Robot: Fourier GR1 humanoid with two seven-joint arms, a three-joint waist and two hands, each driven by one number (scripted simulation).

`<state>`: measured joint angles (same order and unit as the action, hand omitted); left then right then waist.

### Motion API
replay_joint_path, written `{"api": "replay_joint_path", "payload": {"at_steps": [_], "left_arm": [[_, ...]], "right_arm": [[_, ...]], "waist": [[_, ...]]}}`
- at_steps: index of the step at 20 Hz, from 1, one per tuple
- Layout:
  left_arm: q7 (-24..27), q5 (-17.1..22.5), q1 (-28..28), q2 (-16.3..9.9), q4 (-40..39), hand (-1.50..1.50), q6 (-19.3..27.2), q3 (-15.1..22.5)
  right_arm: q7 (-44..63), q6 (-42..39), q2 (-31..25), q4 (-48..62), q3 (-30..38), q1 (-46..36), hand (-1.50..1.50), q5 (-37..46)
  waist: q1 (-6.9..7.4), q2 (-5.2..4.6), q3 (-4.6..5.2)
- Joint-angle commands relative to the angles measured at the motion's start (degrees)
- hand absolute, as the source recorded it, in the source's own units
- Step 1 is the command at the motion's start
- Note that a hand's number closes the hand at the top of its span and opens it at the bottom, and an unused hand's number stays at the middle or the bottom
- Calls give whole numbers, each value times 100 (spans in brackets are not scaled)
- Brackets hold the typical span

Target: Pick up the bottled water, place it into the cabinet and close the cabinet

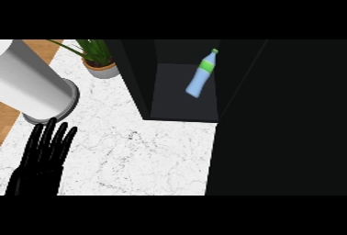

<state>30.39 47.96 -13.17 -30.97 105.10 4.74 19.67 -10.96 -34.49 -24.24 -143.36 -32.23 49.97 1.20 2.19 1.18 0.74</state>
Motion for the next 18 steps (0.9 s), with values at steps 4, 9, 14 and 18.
{"api": "replay_joint_path", "payload": {"at_steps": [4,9,14,18], "left_arm": [[-23,357,-433,-488,333,-150,-478,-452],[62,465,-639,-629,314,-150,-827,-583],[49,603,-708,-875,263,-150,-1203,-794],[64,623,-765,-943,291,-150,-1359,-827]], "right_arm": [[812,219,249,-692,-1442,-195,150,488],[960,398,489,-404,-1770,-536,150,233],[1186,394,404,-306,-1657,-889,150,191],[1291,472,472,-170,-1554,-1148,150,29]], "waist": [[169,-62,8],[344,-143,3],[537,-194,19],[719,-244,26]]}}
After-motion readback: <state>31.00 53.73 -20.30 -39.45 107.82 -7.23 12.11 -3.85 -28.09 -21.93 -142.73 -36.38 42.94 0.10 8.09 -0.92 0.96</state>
